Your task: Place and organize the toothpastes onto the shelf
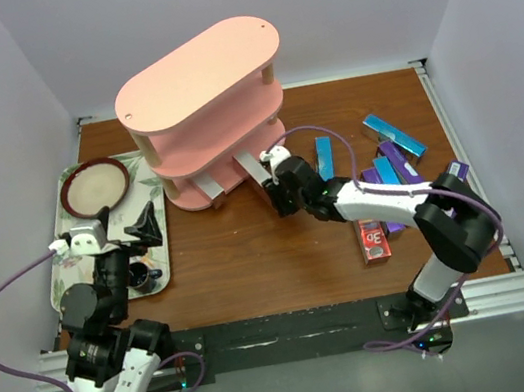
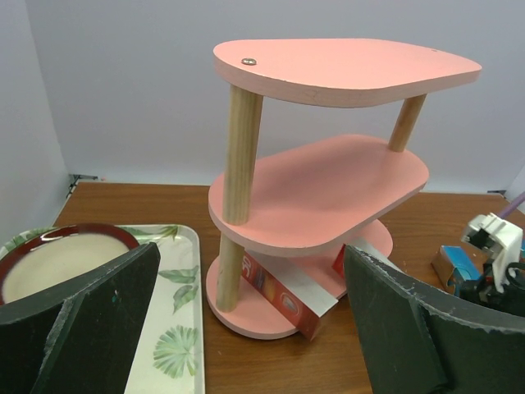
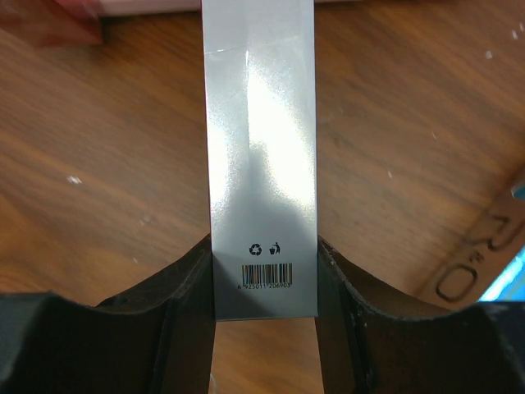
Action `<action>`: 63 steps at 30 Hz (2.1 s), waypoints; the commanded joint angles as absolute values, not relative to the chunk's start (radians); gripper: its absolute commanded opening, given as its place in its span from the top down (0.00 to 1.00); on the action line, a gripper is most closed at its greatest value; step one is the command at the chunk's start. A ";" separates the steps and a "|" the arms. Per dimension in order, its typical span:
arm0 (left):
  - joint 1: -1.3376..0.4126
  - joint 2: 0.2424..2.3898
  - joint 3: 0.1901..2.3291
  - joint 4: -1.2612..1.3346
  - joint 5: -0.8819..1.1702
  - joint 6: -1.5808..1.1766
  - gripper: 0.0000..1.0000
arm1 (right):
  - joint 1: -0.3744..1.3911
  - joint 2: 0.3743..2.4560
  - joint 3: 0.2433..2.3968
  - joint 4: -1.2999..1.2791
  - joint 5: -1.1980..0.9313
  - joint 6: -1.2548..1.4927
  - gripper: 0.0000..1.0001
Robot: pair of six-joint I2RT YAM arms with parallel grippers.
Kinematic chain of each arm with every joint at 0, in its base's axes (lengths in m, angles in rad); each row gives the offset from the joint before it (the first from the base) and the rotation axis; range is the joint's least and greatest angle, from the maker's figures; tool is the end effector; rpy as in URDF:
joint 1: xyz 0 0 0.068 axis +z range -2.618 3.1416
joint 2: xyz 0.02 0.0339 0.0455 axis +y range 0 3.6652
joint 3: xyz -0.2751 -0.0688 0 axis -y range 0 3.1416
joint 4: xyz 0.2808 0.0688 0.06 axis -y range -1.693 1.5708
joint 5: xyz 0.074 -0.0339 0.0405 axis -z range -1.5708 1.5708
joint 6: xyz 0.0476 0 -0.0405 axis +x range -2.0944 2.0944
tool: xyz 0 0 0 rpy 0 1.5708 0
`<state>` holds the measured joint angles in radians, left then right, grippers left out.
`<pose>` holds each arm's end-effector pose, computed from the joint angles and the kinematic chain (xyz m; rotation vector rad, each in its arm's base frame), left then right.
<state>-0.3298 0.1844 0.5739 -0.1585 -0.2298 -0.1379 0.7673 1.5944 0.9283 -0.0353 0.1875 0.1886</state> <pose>0.1016 -0.0233 0.3536 -0.0658 1.3484 -0.2408 0.2772 0.2550 0.1843 -0.5533 2.2063 0.2956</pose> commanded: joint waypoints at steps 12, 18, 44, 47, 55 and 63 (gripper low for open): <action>-0.336 0.201 0.565 -0.138 -0.219 -0.135 0.00 | 0.815 1.856 1.285 0.143 0.285 0.175 0.76; -0.336 0.201 0.565 -0.137 -0.219 -0.135 0.00 | 0.822 1.930 1.345 0.155 0.305 0.170 0.73; -0.336 0.204 0.563 -0.133 -0.216 -0.135 0.00 | 0.827 1.894 1.189 0.291 0.325 0.213 0.36; -0.336 0.204 0.563 -0.135 -0.216 -0.135 0.00 | 0.825 1.896 1.178 0.301 0.313 0.207 0.39; -0.336 0.207 0.563 -0.138 -0.216 -0.135 0.00 | 0.827 1.924 1.181 0.365 0.296 0.140 0.60; -0.336 0.210 0.563 -0.137 -0.215 -0.133 0.00 | 0.827 1.956 1.219 0.377 0.278 0.094 0.63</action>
